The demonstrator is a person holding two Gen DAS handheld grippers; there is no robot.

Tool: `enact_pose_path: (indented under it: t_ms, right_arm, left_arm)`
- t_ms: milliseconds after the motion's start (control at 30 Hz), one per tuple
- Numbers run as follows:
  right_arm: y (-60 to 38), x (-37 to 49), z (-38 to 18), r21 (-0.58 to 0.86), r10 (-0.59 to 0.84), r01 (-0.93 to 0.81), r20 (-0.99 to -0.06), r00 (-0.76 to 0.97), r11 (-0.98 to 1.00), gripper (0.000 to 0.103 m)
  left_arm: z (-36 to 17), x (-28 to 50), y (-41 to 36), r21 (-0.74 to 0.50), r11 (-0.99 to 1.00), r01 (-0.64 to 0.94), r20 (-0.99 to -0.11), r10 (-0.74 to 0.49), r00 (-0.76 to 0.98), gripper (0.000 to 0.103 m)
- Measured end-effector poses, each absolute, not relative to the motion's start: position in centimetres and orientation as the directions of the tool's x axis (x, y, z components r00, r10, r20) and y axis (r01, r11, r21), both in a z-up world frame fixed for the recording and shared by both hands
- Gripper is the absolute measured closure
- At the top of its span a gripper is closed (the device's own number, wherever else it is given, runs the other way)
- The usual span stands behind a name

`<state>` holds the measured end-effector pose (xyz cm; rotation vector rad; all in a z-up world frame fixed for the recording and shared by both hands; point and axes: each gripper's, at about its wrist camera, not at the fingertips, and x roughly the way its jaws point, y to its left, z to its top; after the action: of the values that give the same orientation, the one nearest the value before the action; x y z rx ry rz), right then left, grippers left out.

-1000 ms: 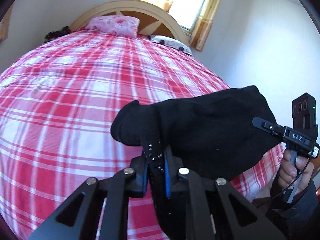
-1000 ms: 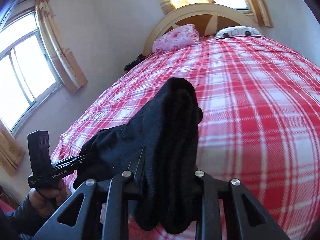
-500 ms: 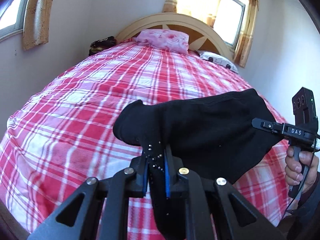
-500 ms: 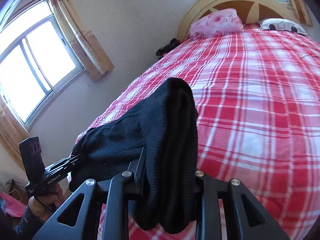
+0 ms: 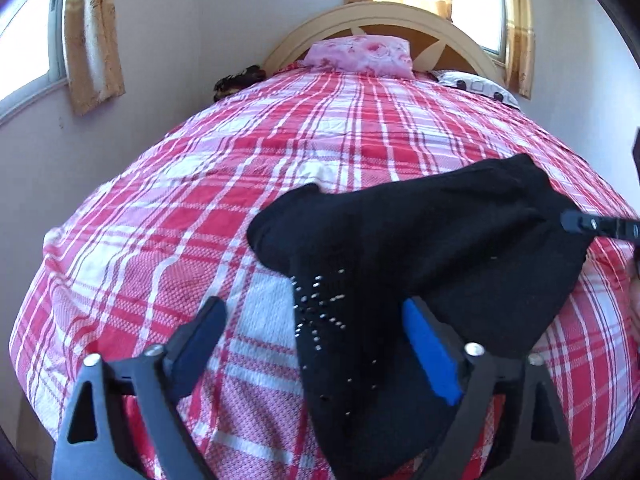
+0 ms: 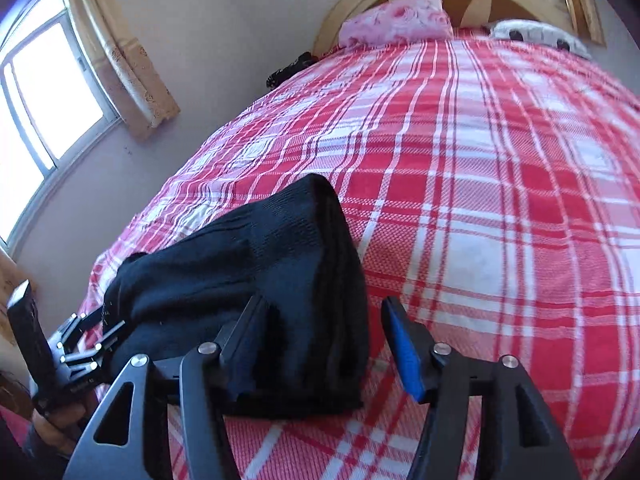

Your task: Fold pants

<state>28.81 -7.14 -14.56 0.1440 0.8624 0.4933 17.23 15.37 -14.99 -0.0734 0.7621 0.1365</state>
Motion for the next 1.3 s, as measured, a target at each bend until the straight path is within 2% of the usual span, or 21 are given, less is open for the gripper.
enact_pose_path:
  t_ms: [100,167,367,633,833,1067,1300]
  right_arm:
    - [-6.3,27.8,-14.5,0.200,0.396,-0.378,-0.728,0.560,0.904,0.038]
    - [-6.4,27.2,-14.5,0.173,0.382,-0.385,-0.725,0.573,0.907,0.036]
    - [-7.7,27.3,-15.6,0.243,0.393,-0.325,-0.731,0.558,0.914,0.026]
    - [-10.2,25.8,-13.8,0.258,0.362,-0.255,-0.686,0.631,0.932,0.026]
    - [-11.1,25.1,-13.9,0.281,0.356,-0.220,-0.698,0.621,0.934,0.026]
    - [-11.7,21.9,-12.8,0.322,0.372,-0.199,-0.668,0.644,0.925,0.026]
    - [-11.7,17.1,-9.1,0.292,0.354,-0.217,-0.596,0.720,0.932,0.026]
  left_arm:
    - [-15.3,16.8,15.9,-0.047,0.985,-0.166,-0.706,0.084,0.703,0.002]
    - [-15.5,16.2,15.9,-0.051,0.984,-0.169,-0.706,0.084,0.703,0.000]
    - [-15.9,15.6,16.4,-0.091,0.980,-0.175,-0.705,0.061,0.707,0.000]
    - [-15.2,14.7,16.1,-0.070,0.980,-0.185,-0.714,0.081,0.696,0.000]
    - [-14.2,13.2,15.8,-0.080,0.978,-0.191,-0.712,0.078,0.698,0.000]
    - [-11.4,11.3,14.7,-0.068,0.982,-0.177,-0.668,0.087,0.739,0.000]
    - [-8.1,9.5,12.7,-0.091,0.987,-0.134,-0.592,0.055,0.804,0.000]
